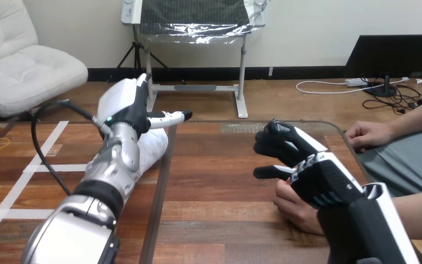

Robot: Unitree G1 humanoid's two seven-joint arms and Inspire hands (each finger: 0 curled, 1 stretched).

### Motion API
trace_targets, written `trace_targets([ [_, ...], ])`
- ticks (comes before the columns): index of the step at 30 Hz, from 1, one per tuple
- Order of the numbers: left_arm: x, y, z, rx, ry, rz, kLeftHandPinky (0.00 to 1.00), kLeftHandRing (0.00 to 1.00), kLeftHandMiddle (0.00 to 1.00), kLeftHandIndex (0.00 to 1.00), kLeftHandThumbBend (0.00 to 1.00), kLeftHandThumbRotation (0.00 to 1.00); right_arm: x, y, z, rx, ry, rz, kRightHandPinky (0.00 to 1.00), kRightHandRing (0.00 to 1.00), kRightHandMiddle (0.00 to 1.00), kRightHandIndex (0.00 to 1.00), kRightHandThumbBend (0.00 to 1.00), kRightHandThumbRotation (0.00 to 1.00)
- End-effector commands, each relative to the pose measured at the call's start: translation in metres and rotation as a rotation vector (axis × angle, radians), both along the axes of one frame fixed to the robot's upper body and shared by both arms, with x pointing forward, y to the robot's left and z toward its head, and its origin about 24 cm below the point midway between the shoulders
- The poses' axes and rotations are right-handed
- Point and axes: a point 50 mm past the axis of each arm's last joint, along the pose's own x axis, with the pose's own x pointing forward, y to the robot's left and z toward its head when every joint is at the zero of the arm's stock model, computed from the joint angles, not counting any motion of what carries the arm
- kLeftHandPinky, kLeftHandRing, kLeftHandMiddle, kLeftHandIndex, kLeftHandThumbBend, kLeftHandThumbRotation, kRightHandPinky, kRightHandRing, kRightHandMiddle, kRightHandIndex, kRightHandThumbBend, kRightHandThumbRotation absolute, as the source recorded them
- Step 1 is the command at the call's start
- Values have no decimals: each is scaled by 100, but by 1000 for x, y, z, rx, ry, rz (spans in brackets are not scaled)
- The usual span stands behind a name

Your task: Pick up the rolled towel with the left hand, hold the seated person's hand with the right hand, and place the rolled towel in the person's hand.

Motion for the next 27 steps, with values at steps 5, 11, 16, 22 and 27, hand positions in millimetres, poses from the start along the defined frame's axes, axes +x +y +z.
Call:
trace_targets([
  [5, 15, 3, 36, 101, -90, 19, 100, 100, 100, 97, 85, 55, 6, 0, 10, 31, -101, -18, 65, 81, 84, 85, 99, 100],
  [11, 14, 4, 33, 119, -72, 29, 100, 100, 100, 99, 84, 54, 5, 0, 10, 33, -102, -23, 64, 81, 83, 85, 99, 100],
  [16, 13, 5, 31, 151, -60, 39, 100, 100, 100, 100, 84, 55, 5, 0, 10, 38, -103, -20, 63, 80, 83, 85, 99, 100],
  [22, 12, 5, 29, 177, -43, 48, 100, 100, 100, 100, 87, 59, 4, 0, 9, 40, -99, -21, 62, 80, 83, 85, 99, 100],
  [27, 12, 5, 27, 188, -26, 51, 100, 100, 100, 100, 88, 61, 4, 1, 9, 45, -101, -15, 62, 80, 83, 85, 99, 100],
])
